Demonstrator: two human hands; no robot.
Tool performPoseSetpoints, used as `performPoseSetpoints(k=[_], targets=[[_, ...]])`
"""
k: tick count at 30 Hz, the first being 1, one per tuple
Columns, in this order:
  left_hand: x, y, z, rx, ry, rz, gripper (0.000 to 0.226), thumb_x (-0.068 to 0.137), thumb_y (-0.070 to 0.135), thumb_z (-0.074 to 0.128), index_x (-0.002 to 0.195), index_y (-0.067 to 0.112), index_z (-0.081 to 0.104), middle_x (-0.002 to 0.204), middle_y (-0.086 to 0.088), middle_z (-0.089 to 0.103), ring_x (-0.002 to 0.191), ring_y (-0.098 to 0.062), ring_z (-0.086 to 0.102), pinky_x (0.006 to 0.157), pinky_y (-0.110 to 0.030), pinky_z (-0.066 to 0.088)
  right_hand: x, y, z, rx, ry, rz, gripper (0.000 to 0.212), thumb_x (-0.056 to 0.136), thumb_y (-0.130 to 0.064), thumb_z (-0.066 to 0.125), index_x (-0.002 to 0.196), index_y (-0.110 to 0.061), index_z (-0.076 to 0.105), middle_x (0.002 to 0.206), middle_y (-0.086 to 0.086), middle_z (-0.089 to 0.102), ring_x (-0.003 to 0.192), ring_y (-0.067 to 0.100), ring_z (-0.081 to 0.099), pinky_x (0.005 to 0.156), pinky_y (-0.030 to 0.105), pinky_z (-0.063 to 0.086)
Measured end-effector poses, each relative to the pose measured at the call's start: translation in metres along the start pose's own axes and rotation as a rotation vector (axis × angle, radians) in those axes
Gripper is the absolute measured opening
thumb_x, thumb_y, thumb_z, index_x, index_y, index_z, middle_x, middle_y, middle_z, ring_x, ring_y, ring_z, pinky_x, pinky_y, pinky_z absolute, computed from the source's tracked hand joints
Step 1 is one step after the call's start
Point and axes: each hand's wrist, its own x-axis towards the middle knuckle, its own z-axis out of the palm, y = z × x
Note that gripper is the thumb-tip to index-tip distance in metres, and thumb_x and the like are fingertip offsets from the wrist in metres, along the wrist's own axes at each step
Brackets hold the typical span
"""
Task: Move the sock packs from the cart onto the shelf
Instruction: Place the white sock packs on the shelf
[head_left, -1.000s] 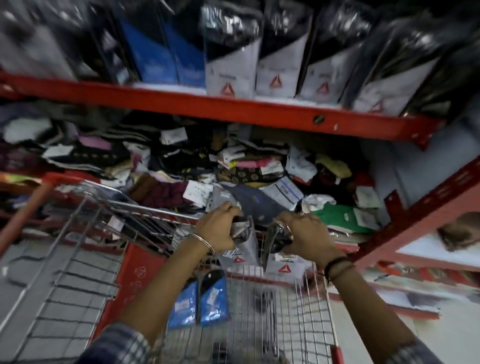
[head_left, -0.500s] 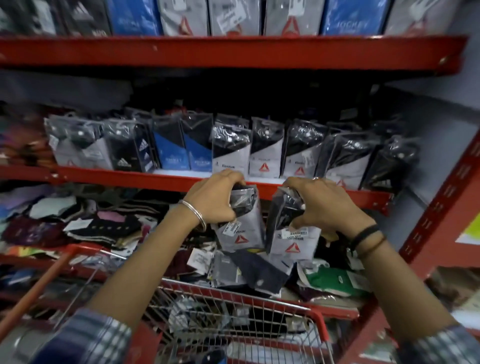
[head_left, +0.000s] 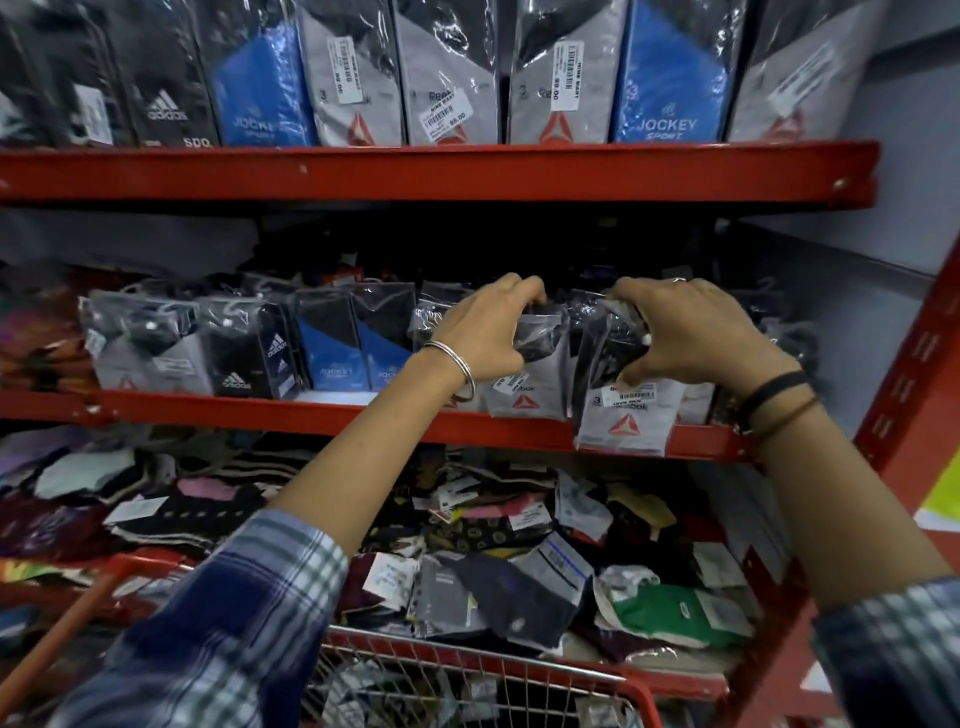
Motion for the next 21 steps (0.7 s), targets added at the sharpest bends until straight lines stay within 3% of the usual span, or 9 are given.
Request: performPoseSetpoints(k=[4,9,14,18,21], targets=[[0.011,0.001,0.015,0.082,-0.003,-0.016,0.057,0.065,0.0,0.067,0.117,0.012,0.047,0.109,-0.01,0.052,0.091,-0.03,0.055,0.058,-0.034,0.037,0.008,0.006,0.008,0.011,0.015,0.002,0.083,0.052,-0.047,0.086,0.118,-0.016,0.047,0.109,0.006,0.064,0.096,0.033,0.06,0.083,0.041,0.041],[0.027,-0.007,0.028,0.108,0.036,-0.037,0.046,0.068,-0.001,0.063,0.111,0.01,0.051,0.107,-0.013,0.054,0.097,-0.035,0.055,0.072,-0.043,0.048,0.023,0.01,0.025,0.005,0.042,-0.004,0.083,0.053,-0.047,0.086,0.117,-0.014,0.046,0.107,0.007,0.061,0.093,0.034,0.058,0.08,0.042,0.042],[0.044,-0.018,0.04,0.107,0.052,-0.047,0.034,0.074,0.002,0.064,0.105,0.011,0.053,0.103,-0.011,0.057,0.094,-0.034,0.058,0.071,-0.042,0.049,0.038,0.014,0.037,0.004,0.066,-0.021,0.08,0.054,-0.043,0.087,0.115,-0.012,0.046,0.102,0.008,0.06,0.091,0.033,0.057,0.073,0.038,0.036],[0.048,-0.025,0.046,0.137,0.087,-0.029,0.035,0.073,-0.002,0.064,0.104,0.011,0.053,0.1,-0.01,0.059,0.091,-0.032,0.058,0.066,-0.037,0.042,0.05,0.014,0.048,-0.006,0.092,-0.028,0.079,0.054,-0.039,0.087,0.116,-0.012,0.047,0.108,0.008,0.06,0.095,0.034,0.056,0.081,0.042,0.039],[0.043,-0.026,0.052,0.14,0.115,-0.022,0.036,0.071,-0.007,0.062,0.102,0.01,0.053,0.1,-0.01,0.061,0.093,-0.032,0.058,0.071,-0.04,0.045,0.057,0.018,0.058,0.03,0.094,-0.006,0.08,0.053,-0.037,0.088,0.117,-0.012,0.047,0.108,0.009,0.061,0.096,0.034,0.055,0.083,0.043,0.039]])
